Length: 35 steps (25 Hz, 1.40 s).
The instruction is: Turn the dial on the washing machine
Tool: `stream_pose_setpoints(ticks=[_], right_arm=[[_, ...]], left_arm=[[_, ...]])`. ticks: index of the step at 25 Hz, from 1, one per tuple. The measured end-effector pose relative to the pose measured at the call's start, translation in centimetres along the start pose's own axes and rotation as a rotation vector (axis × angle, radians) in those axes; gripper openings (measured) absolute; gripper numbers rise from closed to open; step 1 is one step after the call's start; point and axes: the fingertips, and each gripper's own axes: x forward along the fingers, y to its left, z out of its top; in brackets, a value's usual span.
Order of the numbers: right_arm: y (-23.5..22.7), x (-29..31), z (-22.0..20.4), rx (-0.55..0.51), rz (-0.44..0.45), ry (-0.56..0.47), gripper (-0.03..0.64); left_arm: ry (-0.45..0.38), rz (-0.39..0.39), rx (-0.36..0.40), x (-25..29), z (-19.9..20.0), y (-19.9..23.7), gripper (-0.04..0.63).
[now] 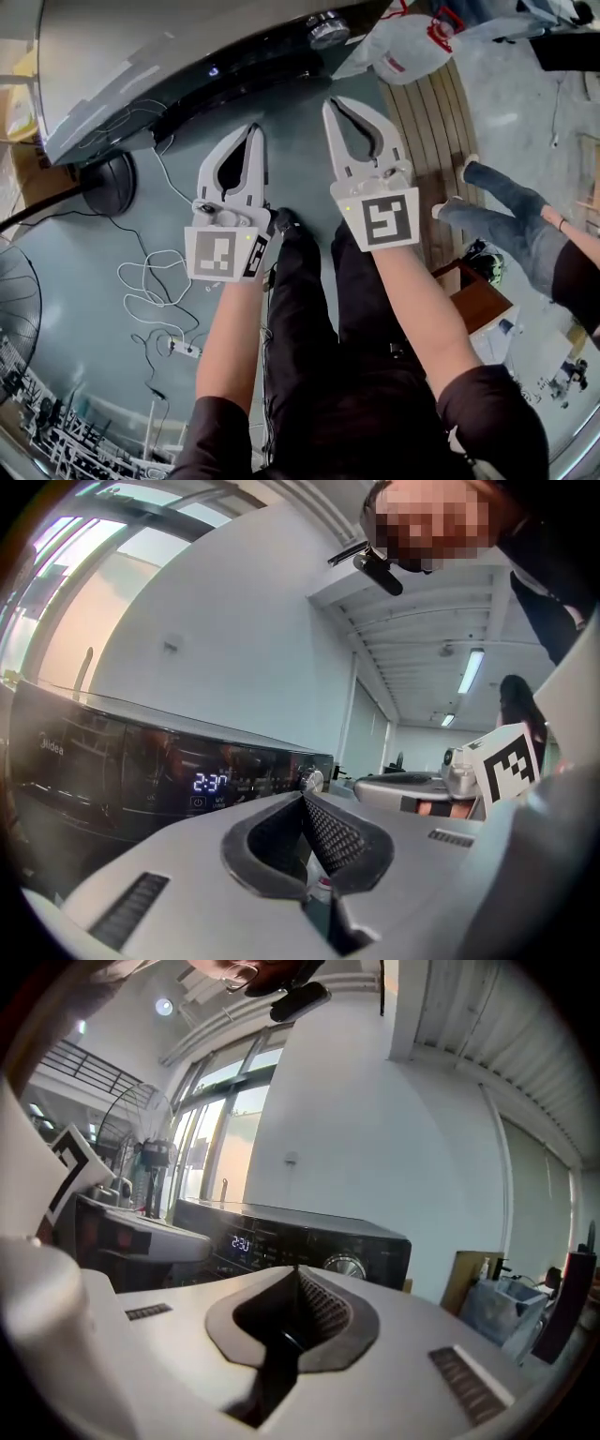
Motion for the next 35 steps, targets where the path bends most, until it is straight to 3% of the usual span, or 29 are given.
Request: stream_pose_setpoints(ticks=[8,15,21,28,35], right_arm=[[3.8,-5.6,4.4,0.108,-0.033,0.071,0.023],[2.3,-9.3,9.6,0.101,-0.073,0.077,0.023],[-0.1,-15.2,14.9,0.08,-0.093,0.034,0.021],[-3.6,-25.2,20.2,0.071,-0.118,-0.086,0.021],[-3.7,-36.0,22.5,0.047,-0.105,-0.145,0.021]], left_arm=[[-0.002,-0.051,-0.003,-6.4,5.7,-1.3,0.015],[-0.001,-0.085,0.008,-9.4,9.8,-1.6,0.015],[-0.006,-0.086,0.034,-12.8,12.8,-2.3,0.015],[-0.004,-0.017,0.074,-19.8,16.9,-5.1,0.015],[-0.083,0.021,0.04,-27.5,18.6,-9.9,0.015]])
